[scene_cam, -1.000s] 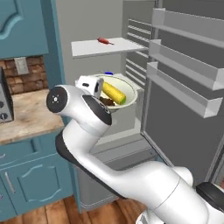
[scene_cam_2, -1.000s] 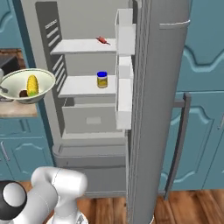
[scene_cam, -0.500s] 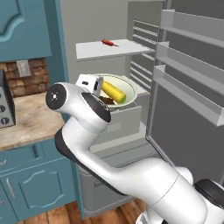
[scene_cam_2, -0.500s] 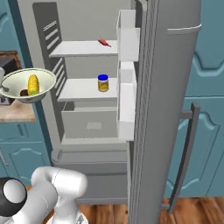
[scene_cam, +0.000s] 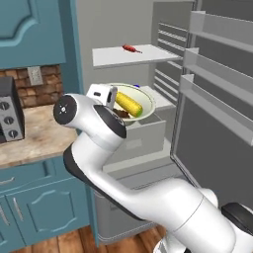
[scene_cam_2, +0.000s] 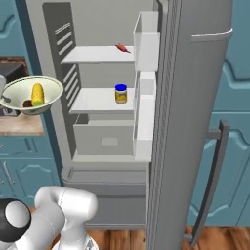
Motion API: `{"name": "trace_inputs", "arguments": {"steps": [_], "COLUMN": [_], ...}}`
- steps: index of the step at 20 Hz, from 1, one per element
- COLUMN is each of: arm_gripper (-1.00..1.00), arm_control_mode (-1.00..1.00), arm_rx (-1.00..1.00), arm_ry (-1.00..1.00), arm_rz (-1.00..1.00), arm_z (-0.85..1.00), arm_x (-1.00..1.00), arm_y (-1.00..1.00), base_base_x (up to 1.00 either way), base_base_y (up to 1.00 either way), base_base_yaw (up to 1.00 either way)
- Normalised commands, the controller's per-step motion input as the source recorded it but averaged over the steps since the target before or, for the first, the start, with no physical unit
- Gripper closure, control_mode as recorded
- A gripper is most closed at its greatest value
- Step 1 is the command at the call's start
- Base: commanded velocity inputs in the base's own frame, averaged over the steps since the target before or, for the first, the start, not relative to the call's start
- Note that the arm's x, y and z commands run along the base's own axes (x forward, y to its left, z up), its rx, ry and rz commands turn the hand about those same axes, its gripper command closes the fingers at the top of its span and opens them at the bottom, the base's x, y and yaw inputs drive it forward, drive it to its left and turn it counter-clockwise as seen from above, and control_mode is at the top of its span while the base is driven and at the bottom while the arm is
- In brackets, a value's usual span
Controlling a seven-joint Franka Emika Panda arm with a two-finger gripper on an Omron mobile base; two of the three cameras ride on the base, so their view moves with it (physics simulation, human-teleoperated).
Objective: Pick the chicken drumstick and corn from their plates and place them in the bowl. Then put the bowl in the fridge.
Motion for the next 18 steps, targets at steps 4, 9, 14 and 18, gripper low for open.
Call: {"name": "trace_inputs", "arguments": {"steps": [4,9,14,18], "arm_gripper": [1.00,1.00,1.00,1.00], "arm_control_mode": [1.00,1.00,1.00,1.00], "arm_rx": [0.00,0.00,0.00,0.00], "arm_ry": [0.00,0.00,0.00,0.00], "arm_rz": [0.00,0.00,0.00,0.00], "arm_z": [0.00,0.00,0.00,0.00], "arm_x": [0.00,0.00,0.00,0.00], "arm_y": [0.00,0.00,0.00,0.00], "base_base_x": [0.45,0.51,0.33,0.00], "base_base_y": [-0.04,-0.04,0.00,0.00], "base_base_yaw": [0.08,0.13,0.07,0.00]}}
